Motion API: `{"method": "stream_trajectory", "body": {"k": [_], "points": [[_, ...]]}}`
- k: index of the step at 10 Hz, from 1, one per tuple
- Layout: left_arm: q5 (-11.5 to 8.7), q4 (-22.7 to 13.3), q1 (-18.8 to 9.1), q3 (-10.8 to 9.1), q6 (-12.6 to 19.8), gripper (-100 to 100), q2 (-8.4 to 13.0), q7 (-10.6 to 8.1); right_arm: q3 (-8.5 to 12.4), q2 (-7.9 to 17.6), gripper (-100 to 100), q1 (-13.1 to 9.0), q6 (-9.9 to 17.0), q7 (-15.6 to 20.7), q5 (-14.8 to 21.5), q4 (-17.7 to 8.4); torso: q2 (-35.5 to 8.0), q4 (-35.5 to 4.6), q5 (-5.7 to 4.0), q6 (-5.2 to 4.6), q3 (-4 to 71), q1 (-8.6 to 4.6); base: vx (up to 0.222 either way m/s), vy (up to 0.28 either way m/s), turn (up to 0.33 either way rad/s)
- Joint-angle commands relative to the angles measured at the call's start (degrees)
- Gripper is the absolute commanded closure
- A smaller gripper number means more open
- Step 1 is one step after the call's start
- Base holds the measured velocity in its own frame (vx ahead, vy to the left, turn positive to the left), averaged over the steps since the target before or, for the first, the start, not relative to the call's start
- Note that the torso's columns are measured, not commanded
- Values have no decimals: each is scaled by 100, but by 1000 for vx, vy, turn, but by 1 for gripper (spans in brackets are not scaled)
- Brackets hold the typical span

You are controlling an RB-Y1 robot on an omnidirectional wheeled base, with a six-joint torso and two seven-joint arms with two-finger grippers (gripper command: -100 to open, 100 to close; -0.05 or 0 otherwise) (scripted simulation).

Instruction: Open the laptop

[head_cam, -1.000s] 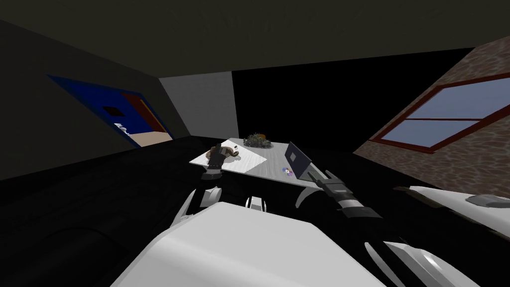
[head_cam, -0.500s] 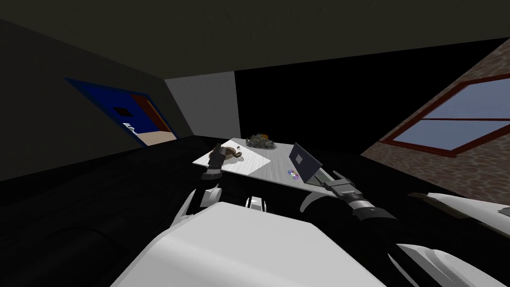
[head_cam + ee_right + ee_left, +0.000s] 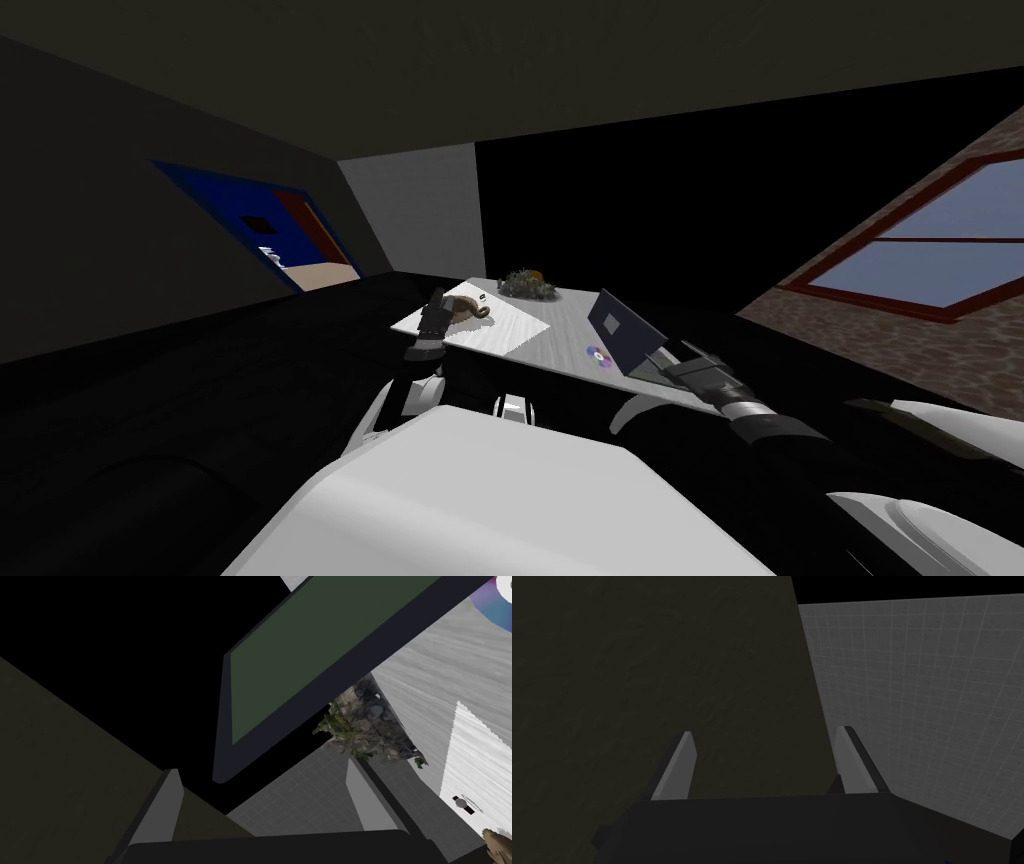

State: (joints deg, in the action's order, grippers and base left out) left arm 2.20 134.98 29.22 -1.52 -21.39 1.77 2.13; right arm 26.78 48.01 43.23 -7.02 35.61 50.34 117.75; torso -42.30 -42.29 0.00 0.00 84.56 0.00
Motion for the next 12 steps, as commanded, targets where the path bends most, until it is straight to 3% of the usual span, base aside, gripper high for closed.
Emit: {"method": "stream_trajectory", "body": {"k": [1,2,8,9,10,12], "points": [[0,0,0,0,0,0,0,0,132,297,-100,99,141,188,302,-76,2,0,0,1,1,2,31,61,34],[0,0,0,0,0,0,0,0,99,232,-100,56,95,143,234,-84,-1,0,0,0,0,0,12,26,5],[0,0,-2,0,0,0,0,0,406,387,-100,-121,153,45,123,-948,2,0,1,-1,1,1,-59,29,217],[0,0,-1,0,0,0,0,0,331,393,-100,-142,161,65,142,-878,10,3,1,-1,6,2,-24,18,33],[0,0,0,-1,0,0,0,0,316,343,100,-67,138,79,160,-691,16,4,-1,-4,9,-6,35,-18,-300],[0,0,1,-1,0,0,1,0,225,299,100,-14,122,114,197,-433,19,20,-27,-7,6,-22,73,-40,-198]]}}
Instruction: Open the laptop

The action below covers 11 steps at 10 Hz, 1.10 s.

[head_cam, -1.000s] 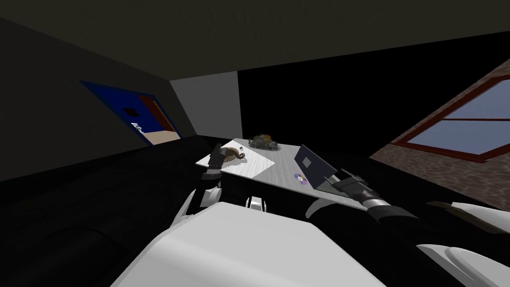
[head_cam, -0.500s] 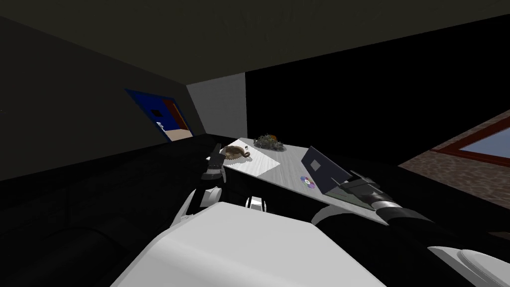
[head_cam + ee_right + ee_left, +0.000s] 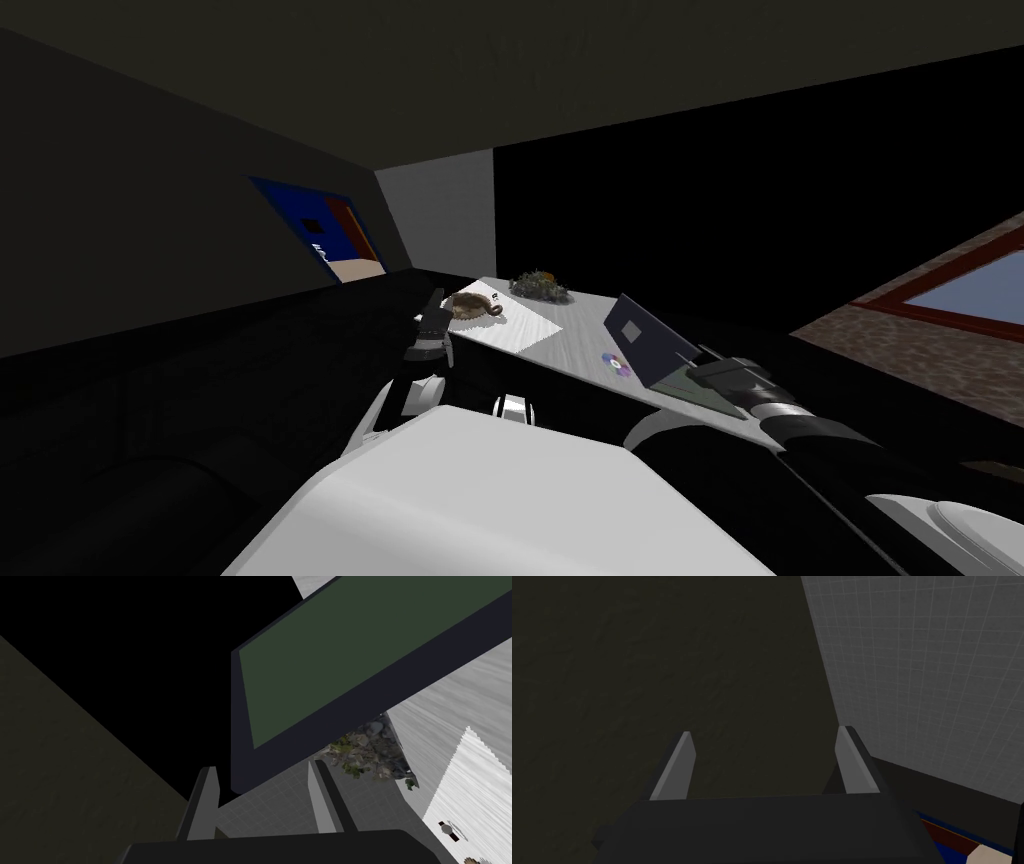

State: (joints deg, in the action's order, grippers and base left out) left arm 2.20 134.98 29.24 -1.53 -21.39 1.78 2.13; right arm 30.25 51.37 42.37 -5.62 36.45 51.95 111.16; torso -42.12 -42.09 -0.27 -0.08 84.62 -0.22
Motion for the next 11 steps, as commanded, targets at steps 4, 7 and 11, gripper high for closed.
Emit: {"method": "stream_trajectory", "body": {"k": [4,7,11], "points": [[0,0,-2,1,0,0,0,0,-290,26,100,-65,8,-172,-149,377,-14,-3,-6,10,-8,-14,45,-33,-151],[0,-1,-2,0,1,0,1,0,-322,47,100,-190,-107,-500,-484,204,2,-2,-9,-5,2,-40,-17,-108,49],[0,-1,-2,0,0,0,1,0,-365,74,100,-357,-260,-937,-931,-28,31,10,-12,11,21,-40,-24,-95,24]]}}
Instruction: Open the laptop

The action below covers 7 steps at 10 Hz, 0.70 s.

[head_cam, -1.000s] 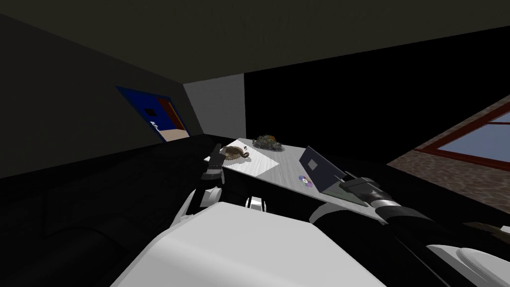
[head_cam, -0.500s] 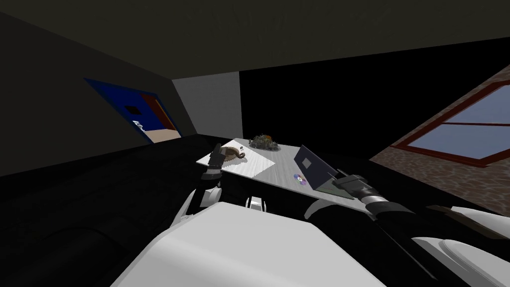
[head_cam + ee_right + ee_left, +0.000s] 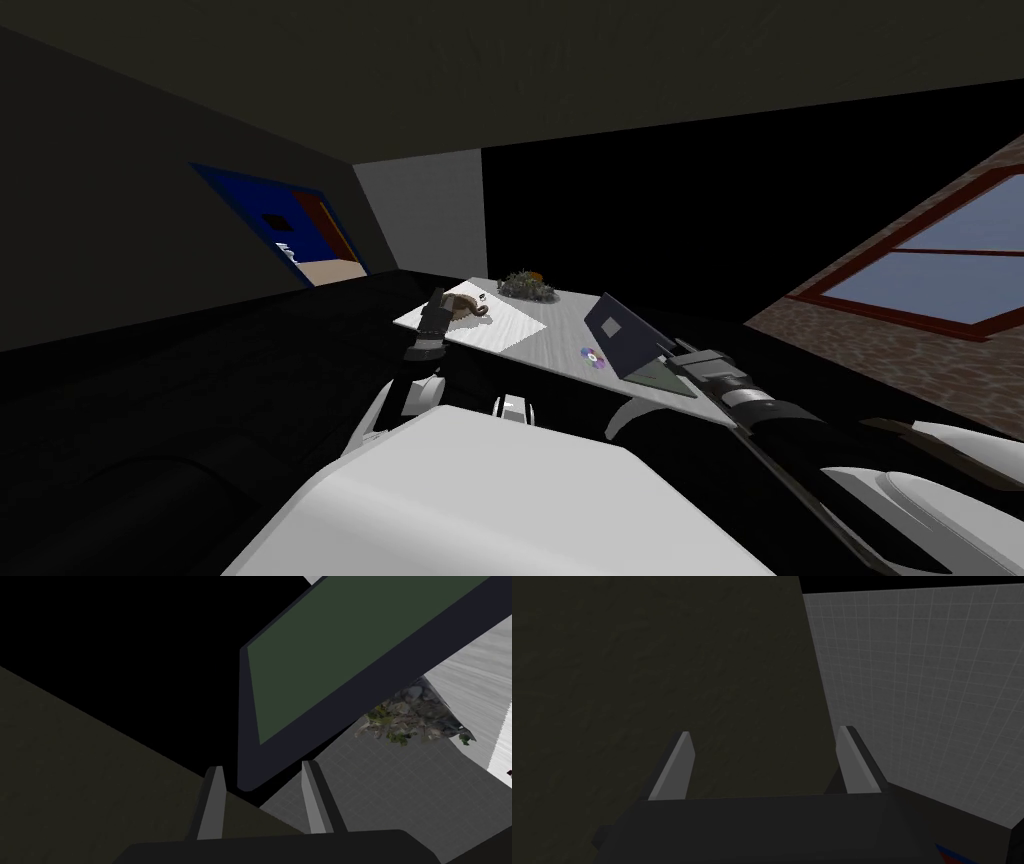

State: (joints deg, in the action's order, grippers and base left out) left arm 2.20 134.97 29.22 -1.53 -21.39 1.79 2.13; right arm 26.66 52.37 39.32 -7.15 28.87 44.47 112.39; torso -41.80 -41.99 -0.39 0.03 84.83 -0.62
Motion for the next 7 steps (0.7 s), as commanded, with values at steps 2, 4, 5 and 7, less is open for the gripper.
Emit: {"method": "stream_trajectory", "body": {"k": [2,4,5,7], "points": [[0,0,0,0,0,0,0,0,10,-7,100,-57,-103,-220,-230,-131,-1,-4,12,9,0,24,-15,-70,8],[0,0,0,0,0,0,0,0,-123,-221,100,-302,-231,-431,-493,-422,-10,-2,14,21,-8,48,-40,-109,55],[0,0,0,0,0,0,0,0,-174,-292,100,-380,-274,-491,-575,-517,-8,-2,7,22,-6,28,-53,-124,75],[0,0,0,0,0,0,0,0,-275,-436,100,-536,-360,-612,-739,-707,-3,5,4,12,-4,39,-37,-101,47]]}}
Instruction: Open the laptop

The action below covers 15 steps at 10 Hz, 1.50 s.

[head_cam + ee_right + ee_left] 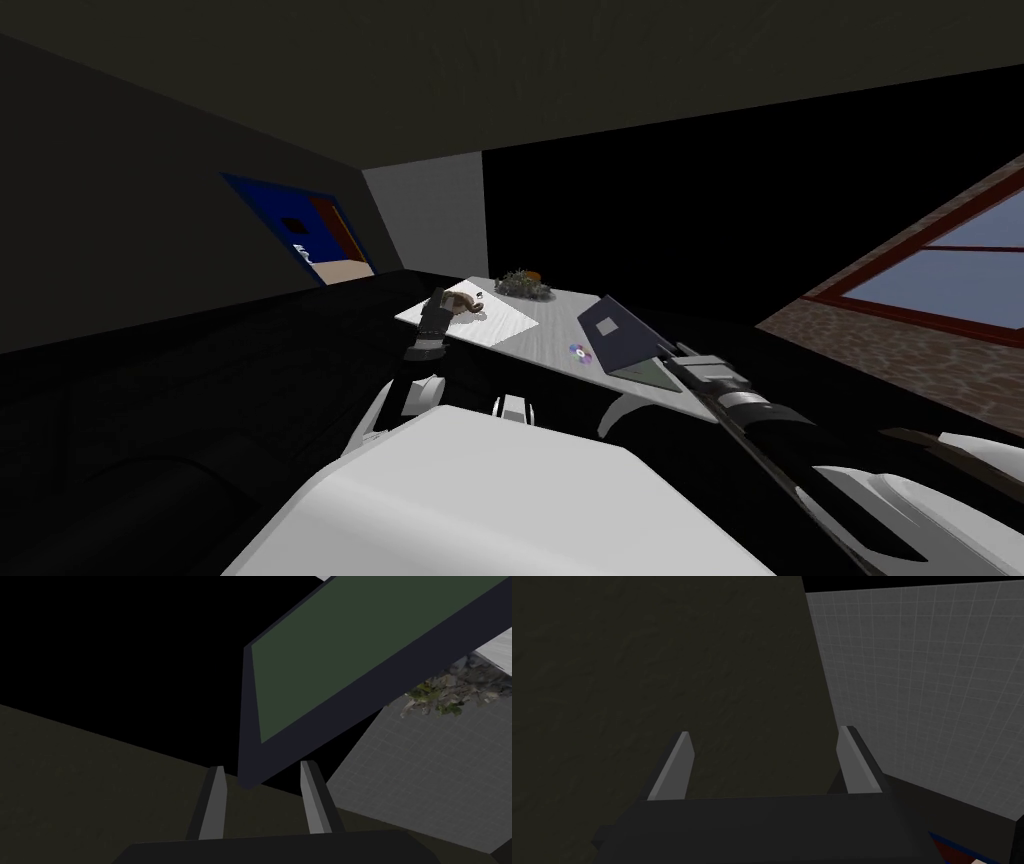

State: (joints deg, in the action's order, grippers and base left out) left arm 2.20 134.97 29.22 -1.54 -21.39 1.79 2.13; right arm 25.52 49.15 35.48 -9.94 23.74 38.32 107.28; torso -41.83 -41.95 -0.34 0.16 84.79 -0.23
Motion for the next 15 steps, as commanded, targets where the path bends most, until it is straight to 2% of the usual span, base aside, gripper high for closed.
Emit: {"method": "stream_trajectory", "body": {"k": [1,4,5,6,8,13,14,15], "points": [[0,0,0,0,0,0,0,0,-213,-185,100,-230,-124,-160,-206,-291,7,1,2,11,3,7,-37,-103,49],[0,0,0,0,0,0,0,0,-366,-400,100,-464,-253,-342,-452,-576,11,6,-4,20,6,5,-49,-103,61],[0,0,0,0,0,0,0,0,-273,-318,100,-420,-177,-314,-413,-494,12,6,-3,20,7,9,-30,-42,4],[0,0,1,0,0,0,-1,0,-373,-600,100,-636,-321,-352,-546,-766,7,-5,16,7,7,27,-50,-87,14],[0,0,0,0,0,0,0,0,-480,-878,100,-847,-457,-373,-666,-1026,-14,-12,5,6,-7,-12,-61,-131,54],[0,0,0,0,0,0,0,0,-748,-1572,100,-1375,-797,-424,-966,-1678,-5,-4,7,18,-3,28,-41,-104,29],[0,0,0,0,0,0,0,0,-640,-1252,-100,-1229,-623,-583,-999,-1481,-3,-12,21,21,1,41,-13,-29,5],[0,0,1,1,0,0,-1,0,-620,-1155,-100,-1181,-577,-661,-1030,-1422,-16,-22,40,-2,-3,58,7,28,-17]]}}
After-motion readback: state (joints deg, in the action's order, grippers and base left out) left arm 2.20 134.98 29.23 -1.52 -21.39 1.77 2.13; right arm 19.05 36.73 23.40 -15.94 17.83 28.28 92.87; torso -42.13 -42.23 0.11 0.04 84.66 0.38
